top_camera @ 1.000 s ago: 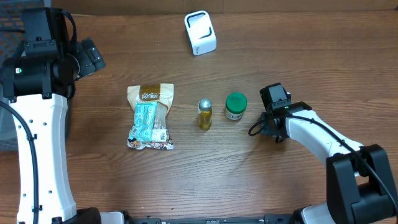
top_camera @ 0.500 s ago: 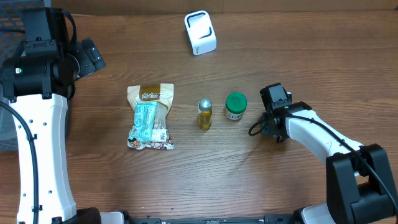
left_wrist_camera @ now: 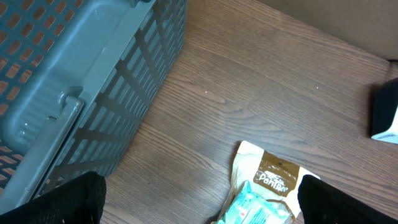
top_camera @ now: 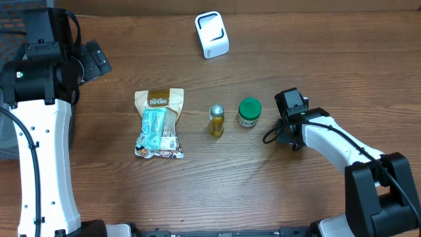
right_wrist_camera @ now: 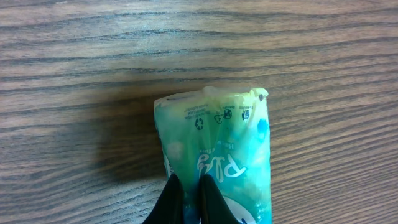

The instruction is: Scan the item barcode

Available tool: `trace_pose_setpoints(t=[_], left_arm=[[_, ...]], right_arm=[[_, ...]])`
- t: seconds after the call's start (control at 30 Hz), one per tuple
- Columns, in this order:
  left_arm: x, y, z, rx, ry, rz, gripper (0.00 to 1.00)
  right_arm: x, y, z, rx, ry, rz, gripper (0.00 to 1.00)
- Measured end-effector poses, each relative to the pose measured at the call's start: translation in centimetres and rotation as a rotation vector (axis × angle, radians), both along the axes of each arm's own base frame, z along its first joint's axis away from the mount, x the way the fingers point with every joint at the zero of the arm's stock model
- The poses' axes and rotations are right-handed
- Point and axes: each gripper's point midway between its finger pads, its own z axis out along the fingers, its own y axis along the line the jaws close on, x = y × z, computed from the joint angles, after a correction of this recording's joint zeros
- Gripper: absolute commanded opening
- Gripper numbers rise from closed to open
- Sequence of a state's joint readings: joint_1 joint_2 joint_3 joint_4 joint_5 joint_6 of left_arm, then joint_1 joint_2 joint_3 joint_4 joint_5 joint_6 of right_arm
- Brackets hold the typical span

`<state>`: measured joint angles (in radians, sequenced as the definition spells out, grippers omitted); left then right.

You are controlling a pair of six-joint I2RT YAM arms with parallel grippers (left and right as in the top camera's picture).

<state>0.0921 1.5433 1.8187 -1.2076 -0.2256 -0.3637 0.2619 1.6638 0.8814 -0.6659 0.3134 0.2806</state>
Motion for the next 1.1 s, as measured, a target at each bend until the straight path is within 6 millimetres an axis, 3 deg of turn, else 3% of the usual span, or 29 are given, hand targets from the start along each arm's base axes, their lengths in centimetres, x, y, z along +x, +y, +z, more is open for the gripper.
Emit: trace_pose_setpoints(t=[0.3,0.4,0.53,0.7,0.9,1.1], left_arm=[[0.0,0.0,0.0,0.000,0.000,0.000,1.00],[0.0,0.0,0.0,0.000,0.000,0.000,1.00],[0.0,0.0,0.0,0.000,0.000,0.000,1.00],[0.0,0.0,0.0,0.000,0.000,0.000,1.00],[0.0,0.0,0.0,0.000,0.000,0.000,0.99],[0.0,0.0,0.0,0.000,0.001,0.000,1.00]], right_arm=[[-1.0,0.3,0.5,0.030,0.044,-0.037,0.04],[-0.5,1.5,2.5,0.139,-0.012,-0.045,0.04],[0.3,1.5,5.4,0.302,-0.091,-0.091,0.04],[0.7,0.4,6.8,0.524,-0.111,-0.158,0.04],[1.0,0.5,8.6,0.781,-0.138,-0.117,0.04],[1.3,0.2,9.8,0.870,-0.179,-0.071,0.04]])
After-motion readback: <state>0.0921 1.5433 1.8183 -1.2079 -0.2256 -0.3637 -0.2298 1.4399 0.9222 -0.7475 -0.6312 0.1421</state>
